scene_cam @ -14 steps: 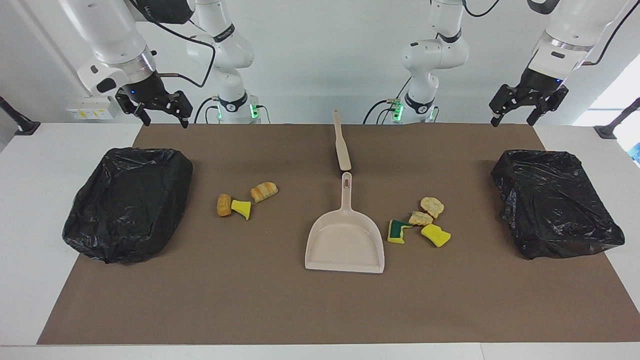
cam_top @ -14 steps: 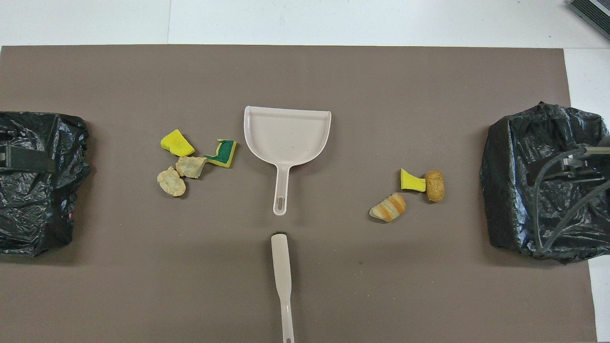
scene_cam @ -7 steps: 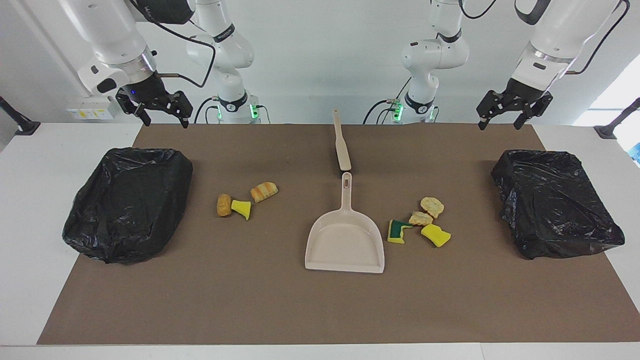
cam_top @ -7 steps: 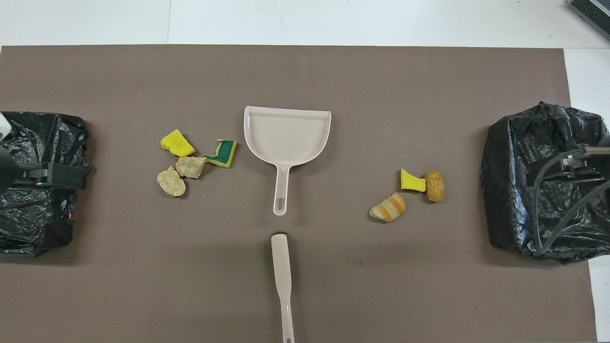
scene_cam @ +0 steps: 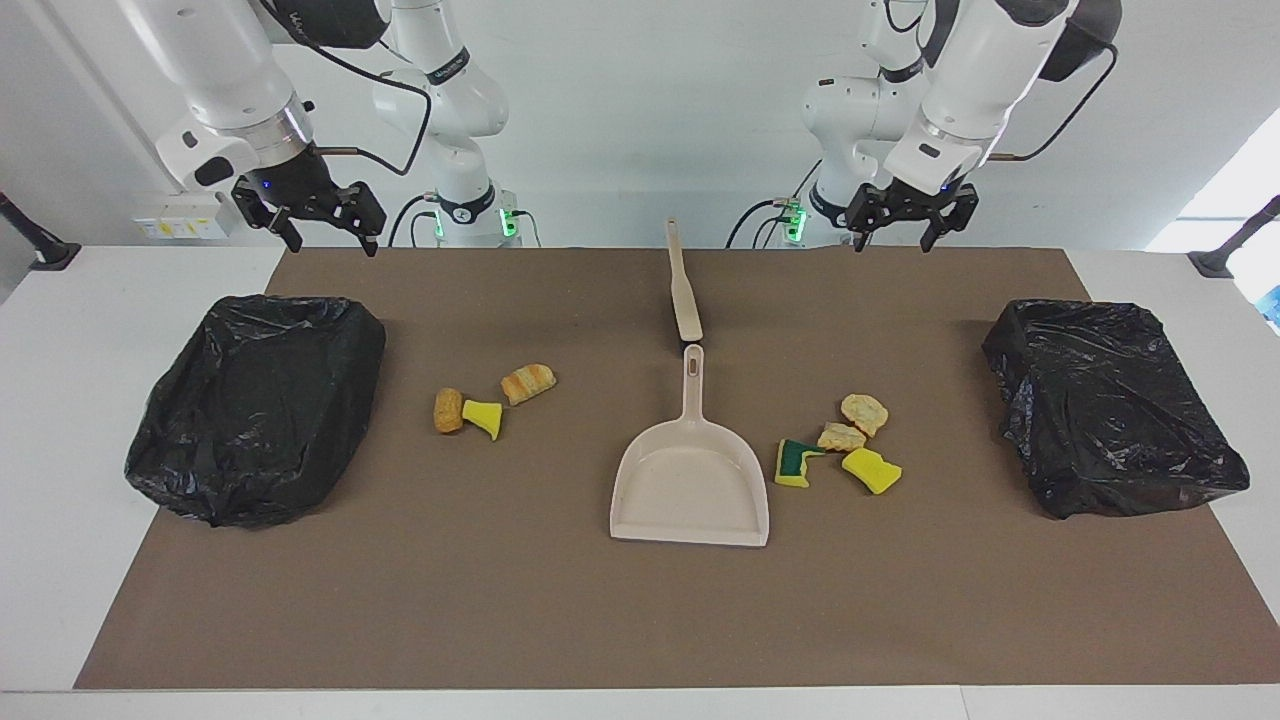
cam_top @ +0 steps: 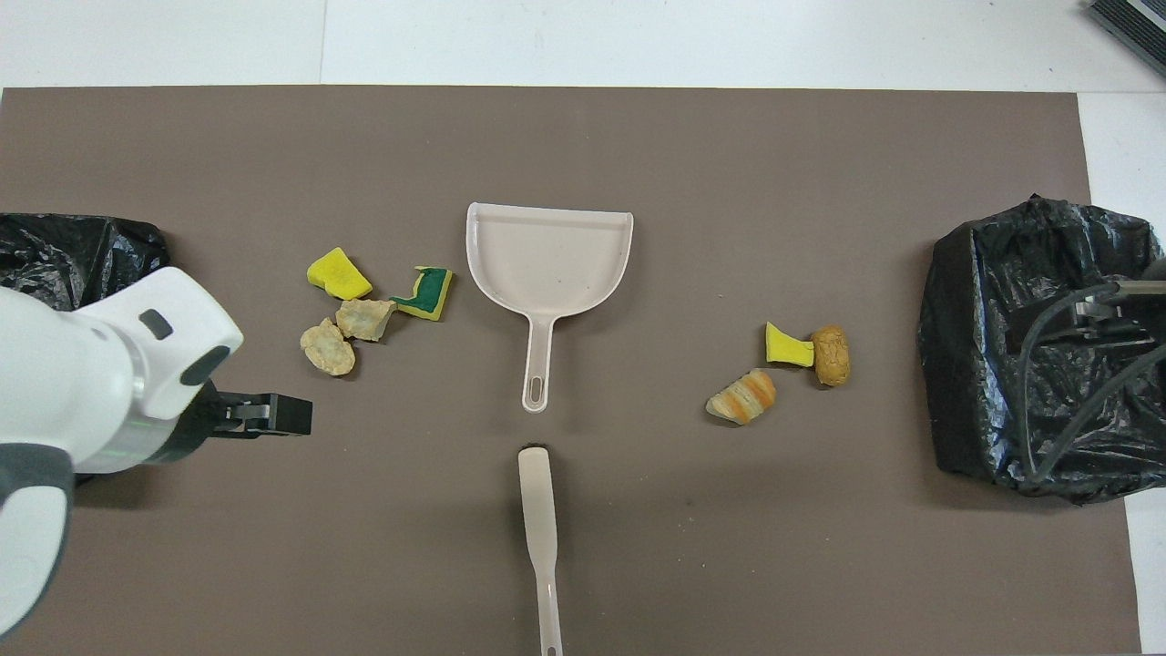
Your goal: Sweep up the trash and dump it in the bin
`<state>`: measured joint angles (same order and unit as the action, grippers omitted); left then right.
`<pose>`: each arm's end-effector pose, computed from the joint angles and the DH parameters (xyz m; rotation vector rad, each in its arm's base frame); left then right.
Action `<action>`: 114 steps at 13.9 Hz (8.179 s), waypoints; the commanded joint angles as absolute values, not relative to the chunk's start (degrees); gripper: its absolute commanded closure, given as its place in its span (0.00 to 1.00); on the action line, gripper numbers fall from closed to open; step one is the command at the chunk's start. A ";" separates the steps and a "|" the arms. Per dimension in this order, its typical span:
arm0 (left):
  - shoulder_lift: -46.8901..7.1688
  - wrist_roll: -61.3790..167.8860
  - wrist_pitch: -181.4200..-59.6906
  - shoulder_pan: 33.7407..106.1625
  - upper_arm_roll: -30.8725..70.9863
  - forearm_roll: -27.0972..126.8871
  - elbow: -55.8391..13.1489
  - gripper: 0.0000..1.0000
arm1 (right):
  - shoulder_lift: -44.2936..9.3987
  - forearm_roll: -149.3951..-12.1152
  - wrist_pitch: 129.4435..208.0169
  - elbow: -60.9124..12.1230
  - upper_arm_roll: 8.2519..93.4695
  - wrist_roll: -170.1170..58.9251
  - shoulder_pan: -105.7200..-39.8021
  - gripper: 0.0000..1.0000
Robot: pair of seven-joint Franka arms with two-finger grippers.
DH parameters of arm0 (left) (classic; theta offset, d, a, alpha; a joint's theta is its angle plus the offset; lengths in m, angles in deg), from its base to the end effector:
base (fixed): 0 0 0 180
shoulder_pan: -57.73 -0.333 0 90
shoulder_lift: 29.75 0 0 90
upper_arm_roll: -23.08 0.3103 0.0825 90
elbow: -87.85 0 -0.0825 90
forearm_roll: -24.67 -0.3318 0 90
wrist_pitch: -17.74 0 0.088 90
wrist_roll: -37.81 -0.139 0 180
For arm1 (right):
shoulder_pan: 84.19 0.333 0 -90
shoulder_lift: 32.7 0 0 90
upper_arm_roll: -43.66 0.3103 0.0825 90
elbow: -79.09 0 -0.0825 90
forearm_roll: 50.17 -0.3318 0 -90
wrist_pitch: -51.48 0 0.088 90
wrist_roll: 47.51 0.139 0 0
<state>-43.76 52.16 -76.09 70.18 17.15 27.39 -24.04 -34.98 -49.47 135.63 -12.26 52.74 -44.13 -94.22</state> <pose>0.3983 -0.1432 0.5448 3.1367 -0.0965 -0.1181 0.4763 -0.0082 0.5880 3.1161 -0.1195 -0.1341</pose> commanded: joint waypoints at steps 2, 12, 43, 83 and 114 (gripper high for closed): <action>-47.05 61.86 -81.99 80.47 18.07 28.01 -32.27 0.00 | -34.99 -50.43 137.09 -12.93 53.06 -43.55 -93.59 0.00; -40.93 79.28 -106.34 101.75 18.16 31.70 -48.11 0.00 | -30.86 -50.61 139.72 -13.19 53.94 -42.94 -87.45 0.00; -51.63 54.72 -82.12 85.36 18.87 31.61 -47.59 1.00 | -19.17 -53.60 163.26 -16.35 53.94 -21.43 -67.86 0.00; -24.38 47.47 -96.42 58.17 18.78 20.36 -30.96 1.00 | -14.95 -45.60 157.31 -16.18 54.03 -61.33 -65.89 1.00; -26.16 54.44 -94.15 78.85 19.04 32.79 -25.90 1.00 | -12.48 -44.36 173.67 -23.04 53.86 -107.35 -68.89 1.00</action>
<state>-27.30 57.23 -96.94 82.72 19.03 35.70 -29.56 -11.97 -44.26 175.67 -23.59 53.62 -104.05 -67.32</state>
